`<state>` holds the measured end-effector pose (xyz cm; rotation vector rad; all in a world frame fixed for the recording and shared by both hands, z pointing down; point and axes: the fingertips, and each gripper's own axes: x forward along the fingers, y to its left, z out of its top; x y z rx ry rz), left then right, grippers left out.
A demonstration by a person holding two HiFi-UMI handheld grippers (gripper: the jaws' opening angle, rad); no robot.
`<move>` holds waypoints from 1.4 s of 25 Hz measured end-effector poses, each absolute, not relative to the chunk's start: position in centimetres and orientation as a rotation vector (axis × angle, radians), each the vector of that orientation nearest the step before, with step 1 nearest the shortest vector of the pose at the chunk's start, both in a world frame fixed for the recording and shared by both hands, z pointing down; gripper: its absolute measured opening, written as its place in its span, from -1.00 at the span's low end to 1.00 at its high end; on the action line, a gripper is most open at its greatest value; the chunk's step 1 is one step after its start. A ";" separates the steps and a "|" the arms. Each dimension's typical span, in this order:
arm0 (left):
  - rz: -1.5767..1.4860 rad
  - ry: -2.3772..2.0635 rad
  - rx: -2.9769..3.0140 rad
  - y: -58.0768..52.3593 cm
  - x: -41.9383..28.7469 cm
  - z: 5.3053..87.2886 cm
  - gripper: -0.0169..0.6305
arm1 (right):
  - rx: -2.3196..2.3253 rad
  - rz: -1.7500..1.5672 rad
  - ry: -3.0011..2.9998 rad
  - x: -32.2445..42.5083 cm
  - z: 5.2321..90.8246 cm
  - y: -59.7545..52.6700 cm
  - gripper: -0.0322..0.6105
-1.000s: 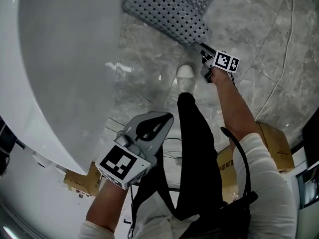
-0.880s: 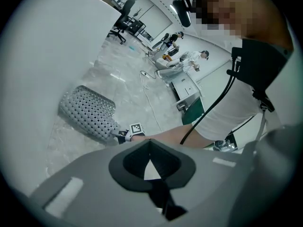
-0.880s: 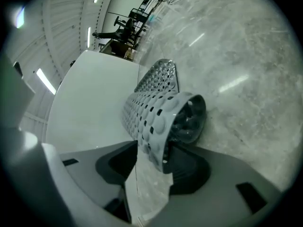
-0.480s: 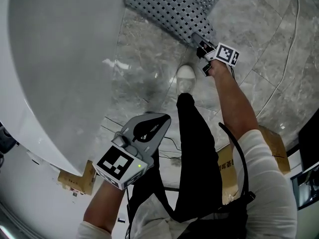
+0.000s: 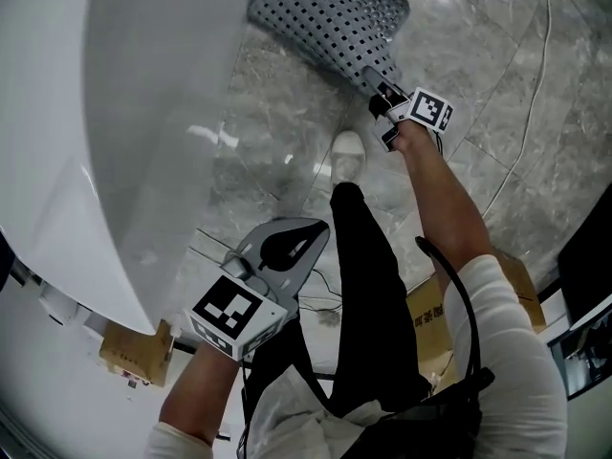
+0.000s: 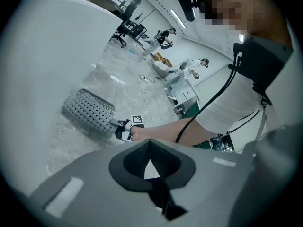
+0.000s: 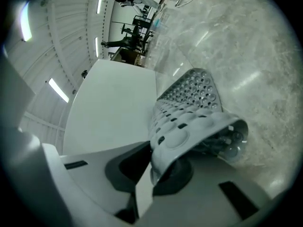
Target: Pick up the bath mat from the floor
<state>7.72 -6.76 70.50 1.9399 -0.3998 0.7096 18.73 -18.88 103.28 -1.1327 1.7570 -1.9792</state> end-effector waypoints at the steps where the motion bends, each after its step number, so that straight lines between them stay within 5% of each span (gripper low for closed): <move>1: 0.698 -0.404 1.950 -6.9 7.7 69.7 -0.93 | -1.126 -1.975 1.768 18.5 102.4 -19.2 -0.86; 35: 0.521 -0.523 2.236 -2.8 -0.8 46.1 -0.93 | -1.152 -1.710 1.995 15.9 65.5 -18.9 -0.87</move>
